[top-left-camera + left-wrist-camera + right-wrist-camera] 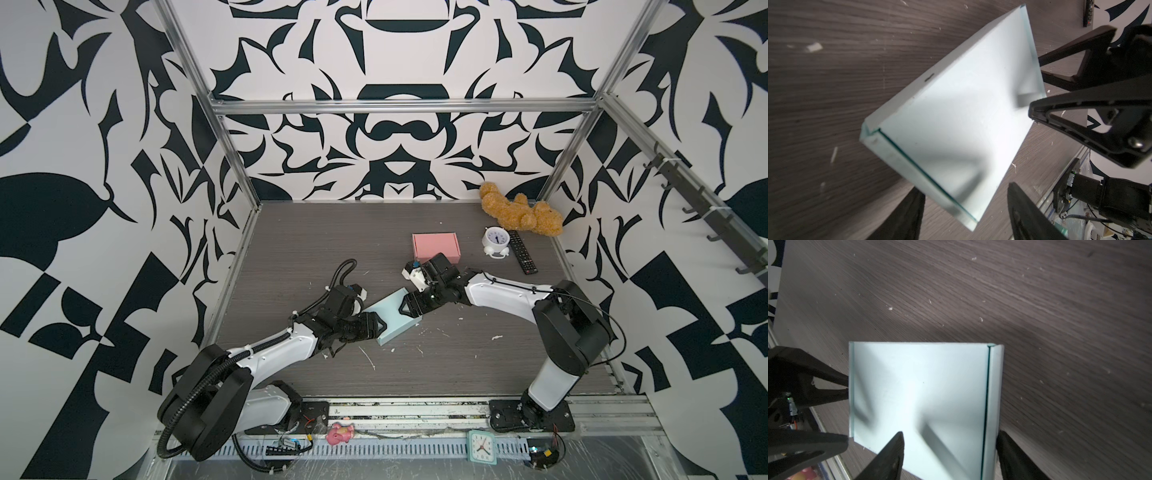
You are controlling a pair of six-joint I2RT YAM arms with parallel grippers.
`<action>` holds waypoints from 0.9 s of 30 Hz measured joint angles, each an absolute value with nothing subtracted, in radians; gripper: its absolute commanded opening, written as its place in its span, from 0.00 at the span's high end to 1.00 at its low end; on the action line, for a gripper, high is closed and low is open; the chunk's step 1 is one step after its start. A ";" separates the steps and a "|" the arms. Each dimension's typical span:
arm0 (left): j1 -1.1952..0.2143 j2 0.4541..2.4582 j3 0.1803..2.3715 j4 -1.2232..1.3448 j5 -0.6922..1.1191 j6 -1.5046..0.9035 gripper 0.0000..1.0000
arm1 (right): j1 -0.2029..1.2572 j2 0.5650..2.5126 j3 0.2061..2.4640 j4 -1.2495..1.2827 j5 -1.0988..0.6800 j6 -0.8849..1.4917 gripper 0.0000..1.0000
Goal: Assemble paper box
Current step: Move the paper box to the top-center of the table.
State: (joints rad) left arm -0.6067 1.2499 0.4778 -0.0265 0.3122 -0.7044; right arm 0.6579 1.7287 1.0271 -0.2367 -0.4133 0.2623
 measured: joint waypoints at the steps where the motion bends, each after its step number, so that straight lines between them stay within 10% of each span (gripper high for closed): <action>1: -0.601 1.255 0.483 -0.029 0.313 -0.701 0.34 | 0.658 1.729 1.027 -0.231 -0.415 0.266 0.28; 27: -0.366 1.574 0.744 -0.044 0.354 -0.586 0.35 | 0.640 1.953 1.266 -0.206 -0.388 0.318 0.28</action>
